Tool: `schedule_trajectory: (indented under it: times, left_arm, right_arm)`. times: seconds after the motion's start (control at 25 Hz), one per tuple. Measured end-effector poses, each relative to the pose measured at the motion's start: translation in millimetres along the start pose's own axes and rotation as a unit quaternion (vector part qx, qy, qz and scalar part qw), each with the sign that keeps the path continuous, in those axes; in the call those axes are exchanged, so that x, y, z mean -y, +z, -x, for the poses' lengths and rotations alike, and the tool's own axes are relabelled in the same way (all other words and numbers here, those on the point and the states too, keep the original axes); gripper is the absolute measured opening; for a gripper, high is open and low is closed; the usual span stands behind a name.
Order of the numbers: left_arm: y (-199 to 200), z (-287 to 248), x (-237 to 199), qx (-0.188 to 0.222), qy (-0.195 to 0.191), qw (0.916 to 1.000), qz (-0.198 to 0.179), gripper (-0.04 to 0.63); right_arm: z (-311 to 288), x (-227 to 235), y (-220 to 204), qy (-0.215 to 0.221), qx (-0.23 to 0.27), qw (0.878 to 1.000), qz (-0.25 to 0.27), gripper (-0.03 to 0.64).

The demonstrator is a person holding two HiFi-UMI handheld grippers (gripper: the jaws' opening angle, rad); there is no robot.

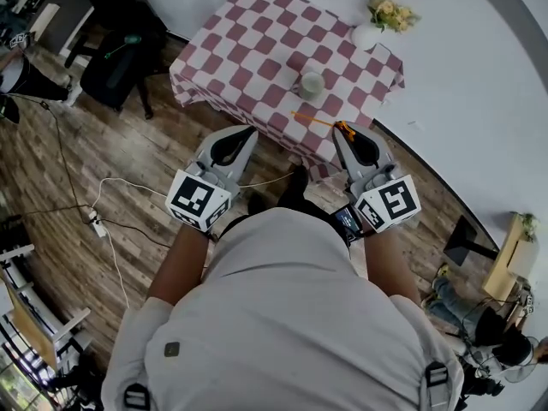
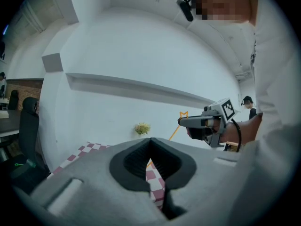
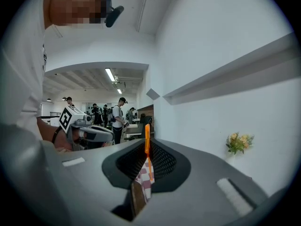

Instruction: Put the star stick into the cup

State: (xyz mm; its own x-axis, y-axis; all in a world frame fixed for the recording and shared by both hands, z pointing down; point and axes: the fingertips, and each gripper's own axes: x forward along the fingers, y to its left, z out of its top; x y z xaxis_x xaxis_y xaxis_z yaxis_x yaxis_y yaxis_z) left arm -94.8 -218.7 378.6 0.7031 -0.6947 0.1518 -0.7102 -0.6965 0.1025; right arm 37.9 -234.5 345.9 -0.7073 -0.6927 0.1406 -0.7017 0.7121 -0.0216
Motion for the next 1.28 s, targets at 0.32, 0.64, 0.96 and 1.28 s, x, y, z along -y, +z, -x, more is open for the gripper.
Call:
schedule_trajectory:
  times: [0.32, 0.64, 0.96, 1.28]
  left_arm:
    - [-2, -54, -17, -0.016, 0.017, 0.9997, 0.005, 0.005]
    - [-12, -108, -32, -0.037, 0.02, 0.9988, 0.024, 0.005]
    - [-37, -146, -47, -0.068, 0.029, 0.9963, 0.045, 0.005]
    - [-61, -174, -52, -0.096, 0.028, 0.9934, 0.057, 0.005]
  right_arm:
    - [-25, 58, -8, 0.018, -0.021, 1.0, 0.004, 0.029]
    - [-46, 118, -26, 0.015, -0.04, 0.999, -0.015, 0.029]
    - [-65, 163, -62, 0.017, -0.071, 0.997, -0.035, 0.029]
    - [-84, 185, -97, 0.026, -0.092, 0.995, -0.036, 0.029]
